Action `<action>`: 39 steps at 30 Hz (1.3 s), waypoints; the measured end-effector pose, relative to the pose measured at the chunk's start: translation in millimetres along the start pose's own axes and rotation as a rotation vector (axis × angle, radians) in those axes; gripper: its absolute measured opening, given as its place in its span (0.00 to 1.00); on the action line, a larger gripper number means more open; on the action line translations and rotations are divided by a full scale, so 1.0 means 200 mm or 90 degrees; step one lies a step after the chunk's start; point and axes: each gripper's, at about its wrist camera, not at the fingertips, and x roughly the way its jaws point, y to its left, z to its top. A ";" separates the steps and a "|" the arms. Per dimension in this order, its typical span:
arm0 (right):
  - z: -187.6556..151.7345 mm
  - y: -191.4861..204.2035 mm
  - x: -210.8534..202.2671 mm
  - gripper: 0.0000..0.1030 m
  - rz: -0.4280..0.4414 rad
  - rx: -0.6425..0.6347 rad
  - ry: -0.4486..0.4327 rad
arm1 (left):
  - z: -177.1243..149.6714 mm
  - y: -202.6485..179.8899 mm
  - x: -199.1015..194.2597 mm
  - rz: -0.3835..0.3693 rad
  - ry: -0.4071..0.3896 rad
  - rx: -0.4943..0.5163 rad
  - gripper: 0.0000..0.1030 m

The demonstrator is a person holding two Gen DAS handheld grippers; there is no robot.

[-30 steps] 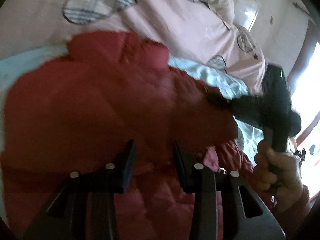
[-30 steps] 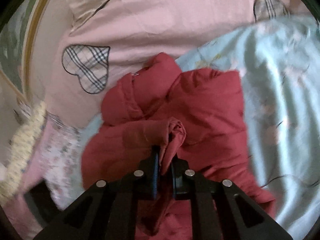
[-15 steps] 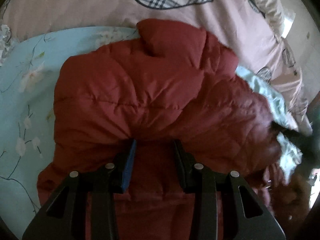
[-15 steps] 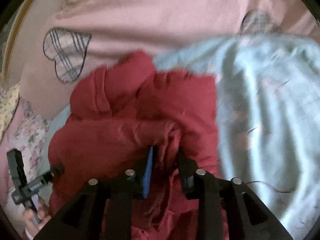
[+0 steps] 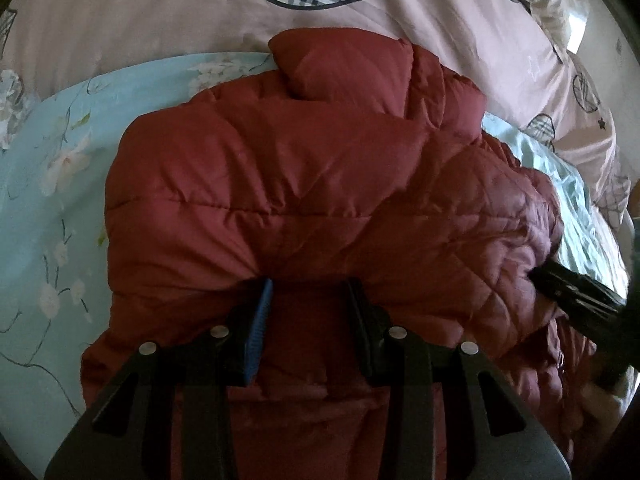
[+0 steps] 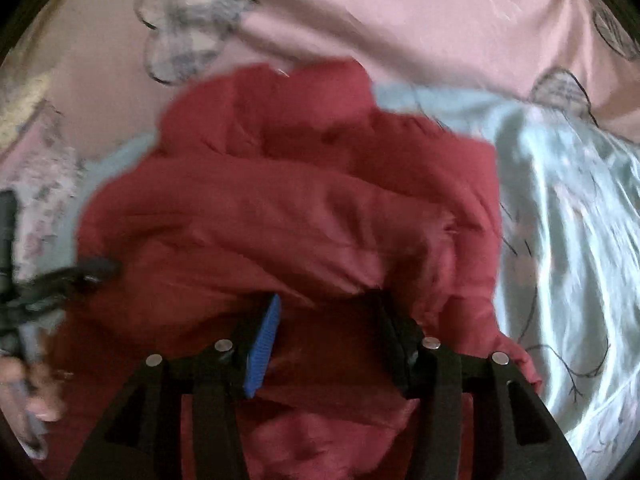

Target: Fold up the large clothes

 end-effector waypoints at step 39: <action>-0.14 -0.08 -0.42 0.59 0.084 0.077 0.008 | -0.27 0.18 -0.37 0.007 0.002 -0.036 0.38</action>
